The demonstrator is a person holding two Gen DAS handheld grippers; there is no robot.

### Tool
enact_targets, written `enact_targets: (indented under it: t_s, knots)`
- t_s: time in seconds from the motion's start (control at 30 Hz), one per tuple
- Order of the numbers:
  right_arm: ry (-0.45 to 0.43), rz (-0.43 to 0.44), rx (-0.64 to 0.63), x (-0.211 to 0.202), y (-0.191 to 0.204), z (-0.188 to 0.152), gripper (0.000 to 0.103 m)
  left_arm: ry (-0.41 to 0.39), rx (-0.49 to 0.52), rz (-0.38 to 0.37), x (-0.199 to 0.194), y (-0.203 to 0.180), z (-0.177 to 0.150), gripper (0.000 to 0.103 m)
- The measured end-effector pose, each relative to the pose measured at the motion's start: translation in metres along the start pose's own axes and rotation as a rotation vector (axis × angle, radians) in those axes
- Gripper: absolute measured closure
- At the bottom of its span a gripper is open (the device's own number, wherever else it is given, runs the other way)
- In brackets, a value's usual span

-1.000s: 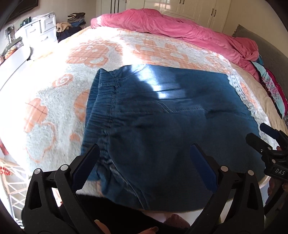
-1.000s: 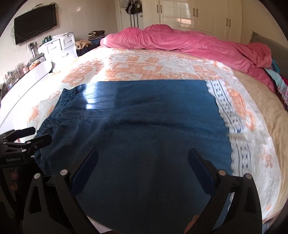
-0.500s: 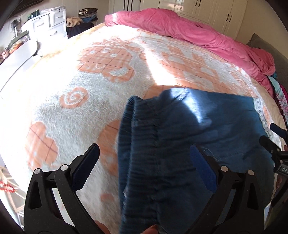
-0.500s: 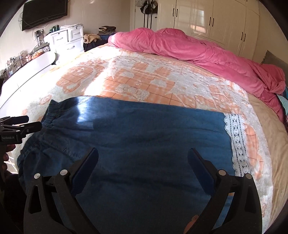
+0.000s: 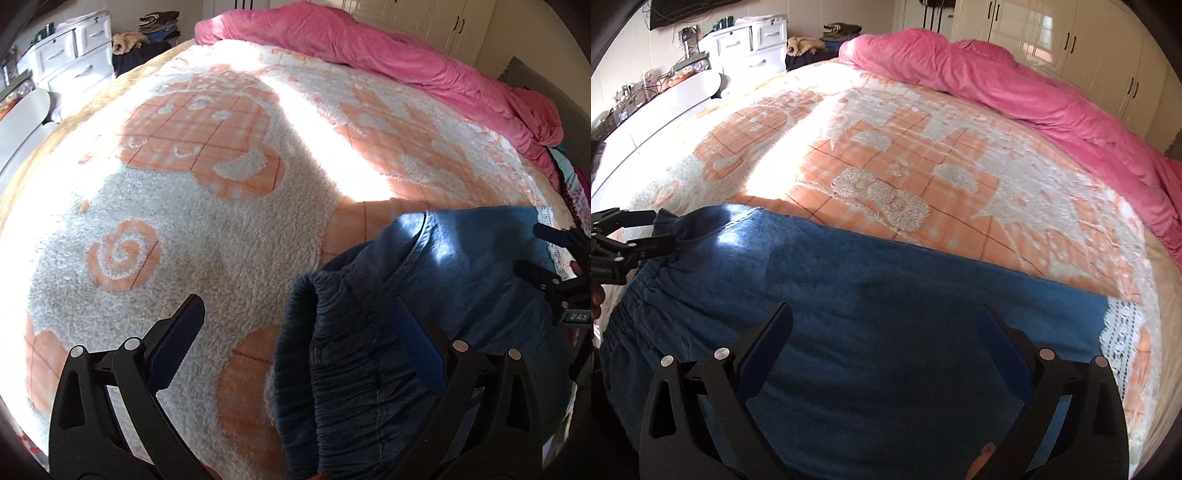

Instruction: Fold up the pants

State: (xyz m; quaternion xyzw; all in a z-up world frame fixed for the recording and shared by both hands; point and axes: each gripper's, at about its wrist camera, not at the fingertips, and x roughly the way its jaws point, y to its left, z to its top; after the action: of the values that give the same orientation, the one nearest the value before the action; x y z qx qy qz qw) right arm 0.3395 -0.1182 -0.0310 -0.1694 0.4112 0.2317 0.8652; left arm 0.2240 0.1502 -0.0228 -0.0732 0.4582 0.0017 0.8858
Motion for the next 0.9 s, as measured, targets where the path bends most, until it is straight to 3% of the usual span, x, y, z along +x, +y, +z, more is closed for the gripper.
enact_targets:
  t_s: [0.3, 0.37, 0.43, 0.5, 0.63, 0.77, 0.9]
  knots:
    - [0.028, 0.048, -0.102, 0.026, 0.013, 0.032, 0.004, -0.002, 0.084, 0.041, 0.019, -0.007, 0.007, 0.009]
    - [0.050, 0.049, -0.145, 0.033, 0.016, 0.038, 0.004, -0.007, 0.091, 0.022, 0.021, -0.006, 0.009, 0.019]
    - [0.076, 0.022, -0.182, 0.040, 0.018, 0.043, 0.004, -0.013, 0.067, -0.042, 0.022, -0.003, 0.009, 0.056]
    - [0.080, 0.021, -0.204, 0.042, 0.017, 0.046, 0.004, -0.005, 0.059, -0.086, 0.024, -0.004, 0.008, 0.072]
    - [0.077, 0.056, -0.278, 0.042, 0.020, 0.050, 0.004, -0.026, 0.075, -0.096, 0.019, -0.006, 0.009, 0.080]
    - [0.085, 0.013, -0.368, 0.048, 0.029, 0.053, 0.004, -0.055, 0.065, -0.131, 0.008, -0.002, 0.011, 0.081]
    - [0.078, 0.048, -0.406, 0.052, 0.034, 0.056, 0.005, -0.098, 0.068, -0.154, -0.006, -0.002, 0.011, 0.082]
